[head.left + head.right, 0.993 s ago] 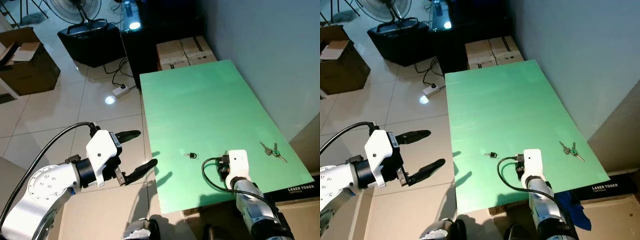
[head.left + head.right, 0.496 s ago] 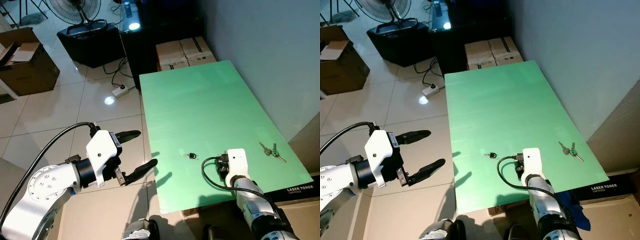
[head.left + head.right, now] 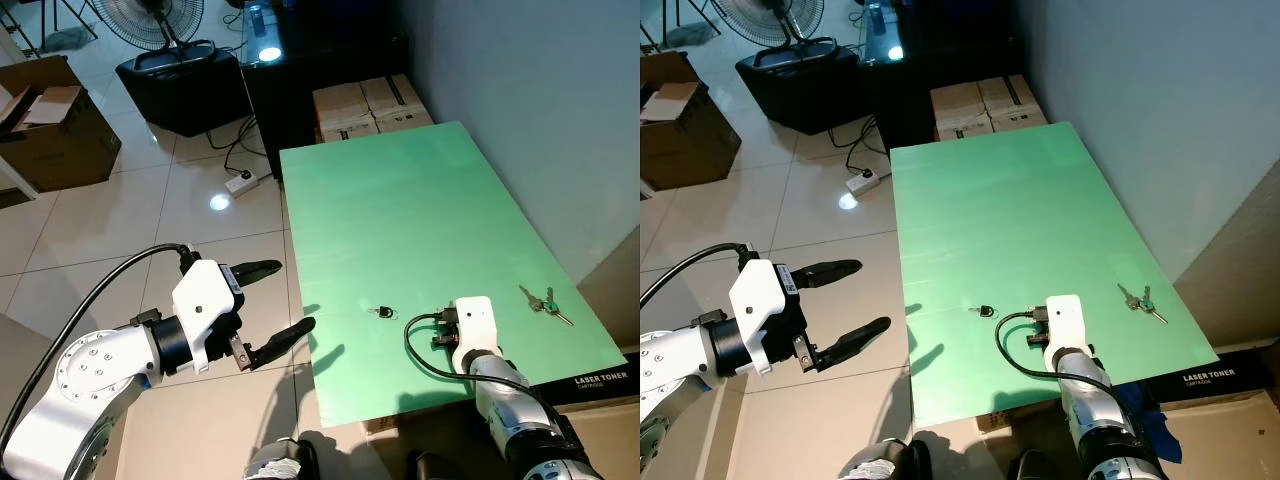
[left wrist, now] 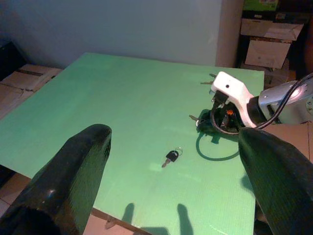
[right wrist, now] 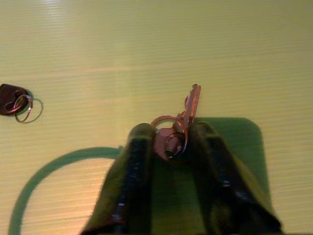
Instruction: Hang keys on a hook
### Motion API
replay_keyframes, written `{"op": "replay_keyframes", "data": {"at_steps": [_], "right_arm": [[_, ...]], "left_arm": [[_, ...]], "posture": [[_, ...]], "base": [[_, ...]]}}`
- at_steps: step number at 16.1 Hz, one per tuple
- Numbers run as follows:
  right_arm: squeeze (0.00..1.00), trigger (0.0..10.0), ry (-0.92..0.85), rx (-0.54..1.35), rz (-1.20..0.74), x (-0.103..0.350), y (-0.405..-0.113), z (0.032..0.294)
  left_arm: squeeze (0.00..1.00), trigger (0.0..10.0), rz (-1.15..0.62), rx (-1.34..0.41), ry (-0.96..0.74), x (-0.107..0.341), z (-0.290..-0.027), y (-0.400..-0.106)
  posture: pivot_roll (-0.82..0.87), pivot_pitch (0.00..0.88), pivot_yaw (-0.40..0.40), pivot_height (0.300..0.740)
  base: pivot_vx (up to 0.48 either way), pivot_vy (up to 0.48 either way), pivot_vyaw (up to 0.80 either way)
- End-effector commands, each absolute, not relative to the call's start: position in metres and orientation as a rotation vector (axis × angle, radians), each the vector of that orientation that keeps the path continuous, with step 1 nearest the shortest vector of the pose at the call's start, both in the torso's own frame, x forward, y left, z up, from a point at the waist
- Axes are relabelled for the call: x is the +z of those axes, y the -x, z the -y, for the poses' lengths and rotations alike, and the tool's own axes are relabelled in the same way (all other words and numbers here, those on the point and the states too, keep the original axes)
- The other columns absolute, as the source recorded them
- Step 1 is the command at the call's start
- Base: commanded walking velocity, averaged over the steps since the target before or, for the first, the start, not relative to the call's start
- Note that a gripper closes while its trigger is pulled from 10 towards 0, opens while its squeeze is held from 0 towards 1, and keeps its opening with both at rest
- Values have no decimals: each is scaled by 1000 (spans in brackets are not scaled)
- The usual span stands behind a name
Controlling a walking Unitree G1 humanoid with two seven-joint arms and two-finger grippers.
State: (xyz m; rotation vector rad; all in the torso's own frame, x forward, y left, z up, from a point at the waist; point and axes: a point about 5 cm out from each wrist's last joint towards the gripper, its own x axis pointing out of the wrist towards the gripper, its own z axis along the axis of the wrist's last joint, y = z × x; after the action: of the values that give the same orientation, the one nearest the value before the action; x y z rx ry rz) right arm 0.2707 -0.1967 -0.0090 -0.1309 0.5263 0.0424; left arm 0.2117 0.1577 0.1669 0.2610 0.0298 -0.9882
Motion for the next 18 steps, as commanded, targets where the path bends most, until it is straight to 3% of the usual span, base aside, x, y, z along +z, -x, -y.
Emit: {"op": "replay_keyframes", "data": {"at_steps": [1,14,18], "right_arm": [[0,0,135,49,-577,-18,-263,196],[0,0,149,81,-557,-19,-260,189],[0,0,200,51,-422,-3,-270,179]], "left_arm": [[0,10000,-39,-976,-274,167,-162,-213],[0,10000,-33,-933,-270,163,-162,-211],[0,10000,-9,-910,-279,166,-163,-218]], "posture": [[139,129,145,740],[122,104,127,740],[113,97,130,740]], "base": [[0,0,0],[0,0,0],[0,0,0]]}}
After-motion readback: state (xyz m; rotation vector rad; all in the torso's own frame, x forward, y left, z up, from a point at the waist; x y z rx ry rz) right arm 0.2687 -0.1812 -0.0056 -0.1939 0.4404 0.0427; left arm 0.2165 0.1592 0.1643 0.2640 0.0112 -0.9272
